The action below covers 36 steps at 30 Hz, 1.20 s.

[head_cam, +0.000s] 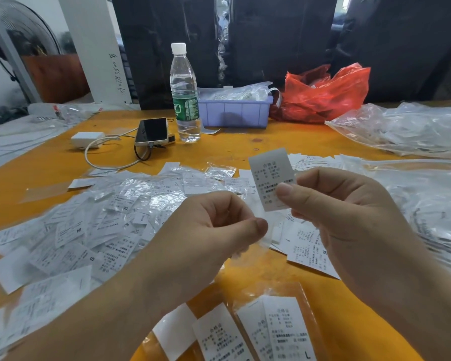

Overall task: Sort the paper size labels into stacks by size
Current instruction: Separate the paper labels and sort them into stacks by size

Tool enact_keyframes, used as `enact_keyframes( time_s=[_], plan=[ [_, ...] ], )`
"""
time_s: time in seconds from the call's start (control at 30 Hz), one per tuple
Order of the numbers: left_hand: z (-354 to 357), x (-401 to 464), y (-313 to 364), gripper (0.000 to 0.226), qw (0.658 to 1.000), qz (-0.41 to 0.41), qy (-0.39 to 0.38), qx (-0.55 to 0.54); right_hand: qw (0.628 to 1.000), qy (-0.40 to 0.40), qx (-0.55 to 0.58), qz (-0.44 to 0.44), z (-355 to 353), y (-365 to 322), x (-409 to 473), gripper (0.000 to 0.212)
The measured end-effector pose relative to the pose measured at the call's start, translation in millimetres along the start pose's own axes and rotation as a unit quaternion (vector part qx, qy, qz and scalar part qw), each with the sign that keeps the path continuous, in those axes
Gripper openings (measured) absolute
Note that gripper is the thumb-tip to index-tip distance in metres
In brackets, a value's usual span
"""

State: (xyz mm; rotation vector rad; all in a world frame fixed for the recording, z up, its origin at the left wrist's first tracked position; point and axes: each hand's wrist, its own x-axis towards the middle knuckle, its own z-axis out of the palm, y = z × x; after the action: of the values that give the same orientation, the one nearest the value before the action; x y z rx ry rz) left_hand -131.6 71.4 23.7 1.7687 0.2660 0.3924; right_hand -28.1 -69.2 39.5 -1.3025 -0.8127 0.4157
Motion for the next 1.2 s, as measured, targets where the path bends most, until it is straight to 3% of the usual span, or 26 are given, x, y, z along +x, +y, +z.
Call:
enact_keyframes(
  time_s=[0.13, 0.27, 0.67, 0.97, 1.2],
  plan=[
    [-0.3, -0.9, 0.0, 0.022, 1.000, 0.002, 0.003, 0.016, 1.000, 0.012, 0.026, -0.007, -0.3, -0.7, 0.3, 0.015],
    [0.2, -1.0, -0.2, 0.014, 1.000, 0.000, 0.006, 0.019, 1.000, 0.007, 0.023, -0.014, -1.5, 0.0, -0.2, 0.012],
    [-0.2, 0.0, -1.5, 0.017, 0.999, -0.005, -0.003, 0.034, 1.000, 0.005, 0.018, -0.024, -1.6, 2.2, 0.8, 0.013],
    [1.7, -0.5, 1.3, 0.014, 1.000, -0.007, -0.003, 0.017, 0.994, 0.039, -0.105, -0.015, 0.2, 6.3, 0.2, 0.019],
    [3.0, -2.1, 4.3, 0.018, 1.000, -0.006, -0.010, 0.002, 0.999, 0.009, -0.041, 0.007, 2.7, 7.0, 0.7, 0.020]
  ],
)
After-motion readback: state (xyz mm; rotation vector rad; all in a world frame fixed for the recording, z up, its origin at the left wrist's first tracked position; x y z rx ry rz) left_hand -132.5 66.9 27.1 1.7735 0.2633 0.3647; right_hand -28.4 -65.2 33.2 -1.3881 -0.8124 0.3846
